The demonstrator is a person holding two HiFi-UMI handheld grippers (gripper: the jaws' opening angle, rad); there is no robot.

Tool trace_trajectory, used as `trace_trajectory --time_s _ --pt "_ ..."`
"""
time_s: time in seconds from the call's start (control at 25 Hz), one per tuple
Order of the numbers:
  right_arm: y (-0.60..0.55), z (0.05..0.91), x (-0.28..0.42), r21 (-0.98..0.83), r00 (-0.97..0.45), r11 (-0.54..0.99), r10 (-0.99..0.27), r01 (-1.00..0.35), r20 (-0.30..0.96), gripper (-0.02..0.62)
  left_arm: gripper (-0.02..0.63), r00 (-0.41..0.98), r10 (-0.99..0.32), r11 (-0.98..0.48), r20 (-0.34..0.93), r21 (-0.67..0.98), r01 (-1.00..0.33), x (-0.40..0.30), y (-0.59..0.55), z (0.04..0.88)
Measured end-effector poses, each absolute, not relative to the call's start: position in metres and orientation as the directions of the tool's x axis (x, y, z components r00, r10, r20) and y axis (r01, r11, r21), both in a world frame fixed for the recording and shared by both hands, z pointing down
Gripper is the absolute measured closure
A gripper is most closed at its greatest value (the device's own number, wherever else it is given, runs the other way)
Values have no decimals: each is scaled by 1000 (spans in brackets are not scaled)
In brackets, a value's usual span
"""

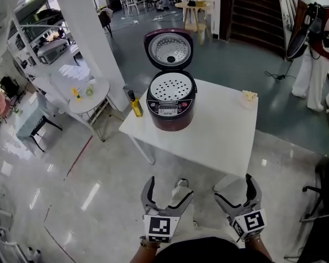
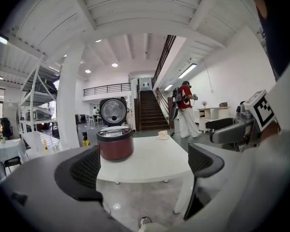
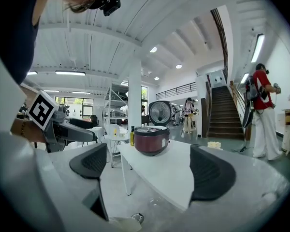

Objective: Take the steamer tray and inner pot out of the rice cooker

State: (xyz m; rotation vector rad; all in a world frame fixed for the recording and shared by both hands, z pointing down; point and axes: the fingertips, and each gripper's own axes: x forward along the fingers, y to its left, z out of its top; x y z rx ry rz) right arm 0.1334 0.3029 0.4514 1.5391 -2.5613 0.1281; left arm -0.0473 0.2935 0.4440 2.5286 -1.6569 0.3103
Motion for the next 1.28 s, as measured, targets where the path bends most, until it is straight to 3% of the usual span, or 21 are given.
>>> trace_trajectory --time_s 0.12,1.08,1.28 --pt "279 458 129 0 -463 472 -866 -882 190 57 48 393 -894 -407 215 -23 -913 -51 267 448" --pt "-21 411 35 89 -459 468 -882 -879 106 64 49 376 -915 -389 145 -68 -919 -155 -36 420" --pt "-87 421 18 90 -434 453 -884 -887 172 63 48 333 -914 -375 230 -168 -912 -179 -104 432"
